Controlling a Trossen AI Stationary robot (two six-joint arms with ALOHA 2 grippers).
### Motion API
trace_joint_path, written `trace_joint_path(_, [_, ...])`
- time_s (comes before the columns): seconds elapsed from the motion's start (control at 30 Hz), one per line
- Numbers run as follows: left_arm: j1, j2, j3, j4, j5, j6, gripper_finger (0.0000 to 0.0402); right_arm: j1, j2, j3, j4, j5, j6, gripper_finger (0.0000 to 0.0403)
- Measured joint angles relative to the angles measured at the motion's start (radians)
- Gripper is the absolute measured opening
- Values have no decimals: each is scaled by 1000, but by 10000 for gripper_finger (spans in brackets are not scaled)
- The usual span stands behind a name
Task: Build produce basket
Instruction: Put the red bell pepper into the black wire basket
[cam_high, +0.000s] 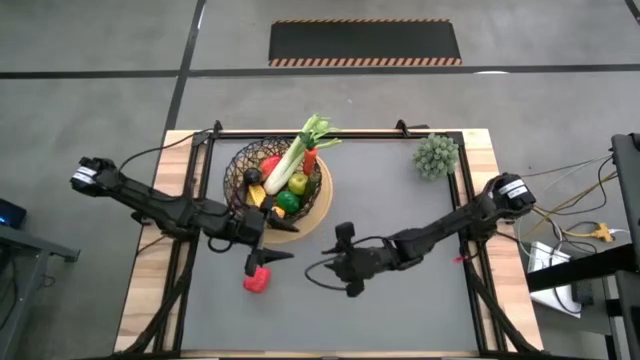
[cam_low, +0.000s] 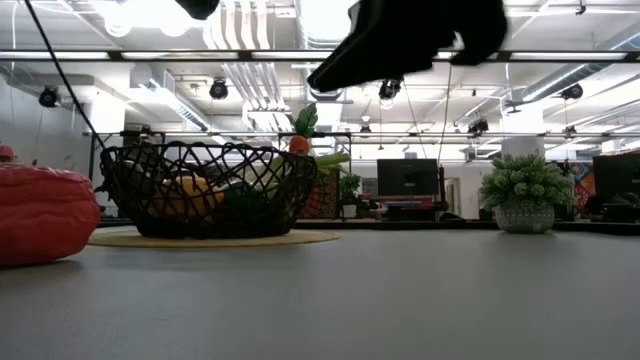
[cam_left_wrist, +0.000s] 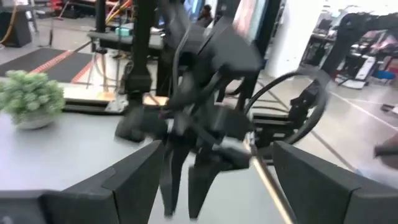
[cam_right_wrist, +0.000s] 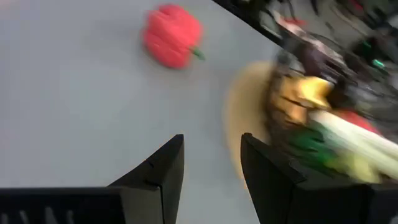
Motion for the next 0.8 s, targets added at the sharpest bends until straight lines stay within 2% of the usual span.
trace_joint_path(0.13, [-26, 57, 22, 74, -1, -16, 283, 4, -5, -171, 300, -98, -58, 144])
trace_joint_path(0.33, [-38, 145, 46, 140, -6, -128, 283, -18, -5, -379, 720, -132, -190, 144])
trace_joint_path(0.5, [-41, 237, 81, 154, -22, -225, 283, -63, -29, -491, 984, -158, -224, 144])
trace_joint_path(0.6, [-41, 287, 105, 150, -33, -278, 283, -83, -44, -535, 1072, -157, -225, 144])
trace_joint_path(0.8, [-44, 356, 162, 102, -33, -397, 283, -83, -95, -609, 1117, -162, -248, 144])
